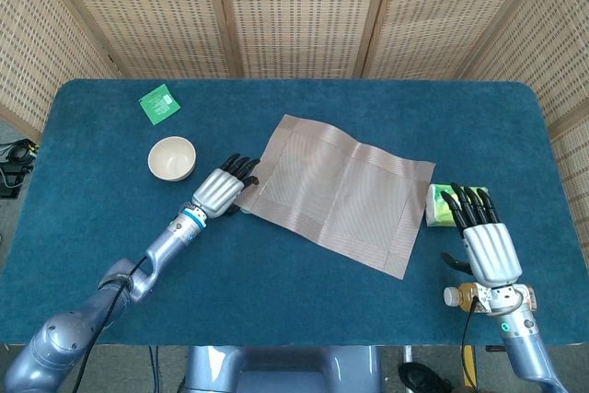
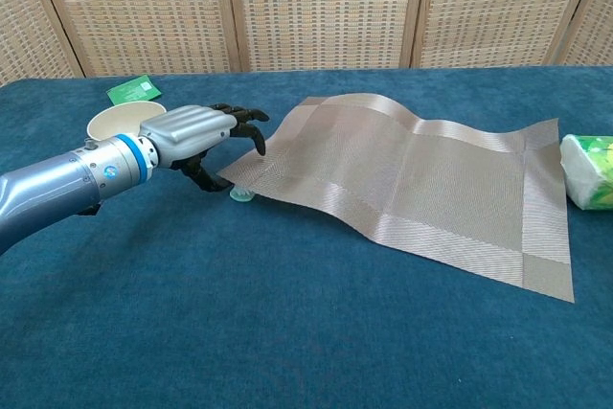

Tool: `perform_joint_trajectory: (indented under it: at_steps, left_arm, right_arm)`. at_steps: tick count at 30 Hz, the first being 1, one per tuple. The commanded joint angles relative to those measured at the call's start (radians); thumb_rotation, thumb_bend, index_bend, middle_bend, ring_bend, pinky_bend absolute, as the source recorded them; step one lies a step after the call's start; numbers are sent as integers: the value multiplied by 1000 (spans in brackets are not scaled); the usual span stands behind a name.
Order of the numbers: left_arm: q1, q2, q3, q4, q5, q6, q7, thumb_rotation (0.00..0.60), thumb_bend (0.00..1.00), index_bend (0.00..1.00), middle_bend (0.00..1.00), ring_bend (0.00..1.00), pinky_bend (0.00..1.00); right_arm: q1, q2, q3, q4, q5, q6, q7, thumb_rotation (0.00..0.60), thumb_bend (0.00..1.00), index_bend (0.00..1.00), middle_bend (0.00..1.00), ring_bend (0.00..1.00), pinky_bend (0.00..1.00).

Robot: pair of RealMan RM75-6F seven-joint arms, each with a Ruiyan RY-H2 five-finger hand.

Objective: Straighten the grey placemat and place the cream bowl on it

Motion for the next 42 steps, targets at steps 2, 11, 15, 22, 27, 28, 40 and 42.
perform_joint_trajectory:
  at_steps: [2, 11, 15, 22, 27, 28, 40, 42]
  left_arm:
    - [0, 1, 1, 0, -3, -2, 1, 600, 483, 280, 0, 0, 0]
    - [-3, 4, 0, -12, -8, 11, 1, 600, 483, 317, 0, 0, 0]
    - [-3, -3, -6, -6, -15, 22, 10, 600, 484, 401, 0, 0, 0]
    - [-1, -21, -11, 10, -22, 31, 17, 600, 484, 543, 0, 0, 0]
    - [-6, -27, -13, 18, -18, 54, 15, 600, 484, 665, 0, 0, 0]
    - [-7, -28, -13, 19, -18, 57, 15, 600, 484, 687, 0, 0, 0]
    - [12, 9, 12, -63, 17, 153, 47, 600, 486, 755, 0, 0, 0]
    - [21, 36, 21, -112, 25, 167, 79, 600, 488, 760, 0, 0, 0]
  right_arm:
    - [-1, 4, 0, -4, -3, 0, 7, 600, 0, 32, 0, 0, 0]
    - [-4, 7, 3, -8, -7, 0, 9, 600, 0, 33, 0, 0, 0]
    - [-5, 8, 4, -10, -10, 2, 11, 600, 0, 34, 0, 0, 0]
    - [-8, 12, 4, -15, -17, 7, 14, 600, 0, 35, 0, 0, 0]
    - [-10, 14, 4, -20, -22, 11, 16, 600, 0, 35, 0, 0, 0]
    - [-10, 14, 4, -20, -22, 11, 16, 600, 0, 35, 0, 0, 0]
    - [-12, 17, 6, -24, -26, 11, 17, 600, 0, 35, 0, 0, 0]
    - [-13, 18, 6, -26, -27, 13, 17, 600, 0, 35, 0, 0, 0]
